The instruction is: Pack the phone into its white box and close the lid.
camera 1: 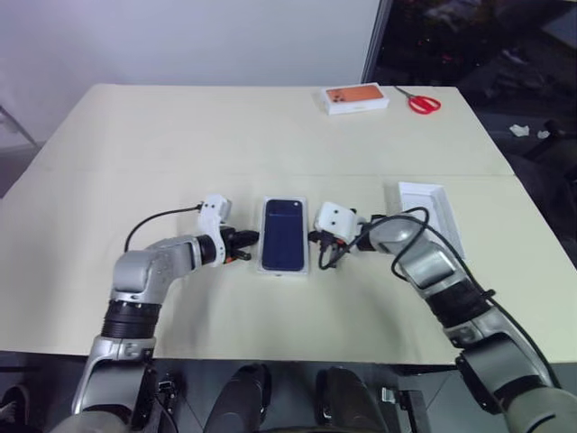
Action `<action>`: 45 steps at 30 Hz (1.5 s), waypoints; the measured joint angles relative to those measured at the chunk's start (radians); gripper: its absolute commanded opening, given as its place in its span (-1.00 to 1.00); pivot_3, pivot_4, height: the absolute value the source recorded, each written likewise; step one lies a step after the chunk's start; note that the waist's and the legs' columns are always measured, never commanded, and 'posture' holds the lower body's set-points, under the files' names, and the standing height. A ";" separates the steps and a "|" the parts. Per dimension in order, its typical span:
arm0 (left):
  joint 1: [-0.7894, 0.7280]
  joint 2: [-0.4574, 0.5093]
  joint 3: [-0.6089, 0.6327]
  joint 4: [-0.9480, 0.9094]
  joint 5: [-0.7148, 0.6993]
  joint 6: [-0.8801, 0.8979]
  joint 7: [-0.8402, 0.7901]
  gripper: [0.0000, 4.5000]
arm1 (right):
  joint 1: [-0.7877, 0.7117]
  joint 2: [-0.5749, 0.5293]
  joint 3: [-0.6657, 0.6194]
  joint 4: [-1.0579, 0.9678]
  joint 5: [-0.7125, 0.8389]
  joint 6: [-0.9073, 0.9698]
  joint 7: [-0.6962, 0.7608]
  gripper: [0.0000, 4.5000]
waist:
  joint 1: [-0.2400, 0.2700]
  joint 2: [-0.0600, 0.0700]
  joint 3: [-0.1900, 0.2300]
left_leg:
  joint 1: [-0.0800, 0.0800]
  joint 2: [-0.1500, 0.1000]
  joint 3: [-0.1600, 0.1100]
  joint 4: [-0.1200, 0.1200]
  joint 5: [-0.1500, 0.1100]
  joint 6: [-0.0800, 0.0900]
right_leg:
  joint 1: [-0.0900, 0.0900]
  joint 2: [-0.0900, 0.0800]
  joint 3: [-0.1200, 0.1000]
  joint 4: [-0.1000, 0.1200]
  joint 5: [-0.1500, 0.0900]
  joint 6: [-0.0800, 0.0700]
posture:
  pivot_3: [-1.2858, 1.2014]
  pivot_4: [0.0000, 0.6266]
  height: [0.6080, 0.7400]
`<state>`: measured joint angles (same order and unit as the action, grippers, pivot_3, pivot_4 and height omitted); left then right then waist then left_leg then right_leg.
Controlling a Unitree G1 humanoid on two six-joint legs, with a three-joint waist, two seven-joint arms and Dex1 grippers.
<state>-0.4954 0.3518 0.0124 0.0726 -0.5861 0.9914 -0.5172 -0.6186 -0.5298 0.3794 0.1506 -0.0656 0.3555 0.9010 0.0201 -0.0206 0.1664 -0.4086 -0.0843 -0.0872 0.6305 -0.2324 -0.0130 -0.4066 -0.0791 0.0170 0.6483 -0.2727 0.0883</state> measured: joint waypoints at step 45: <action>-0.058 -0.033 -0.019 0.113 0.138 -0.174 -0.198 -0.86 | 0.022 -0.208 -0.244 0.097 0.050 0.045 0.046 -0.89 | -0.014 0.001 0.001 | 0.000 -0.002 0.000 0.001 0.000 0.000 | 0.000 -0.002 0.001 0.000 -0.001 0.003 | 0.03 -0.52 1.00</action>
<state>-0.5529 0.3192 -0.0070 0.1854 -0.4480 0.8179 -0.7148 -0.5970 -0.7381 0.1349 0.2473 -0.0154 0.4009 0.9471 0.0062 -0.0192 0.1678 -0.4085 -0.0866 -0.0872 0.6315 -0.2322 -0.0128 -0.4062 -0.0810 0.0181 0.6482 -0.2736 0.0910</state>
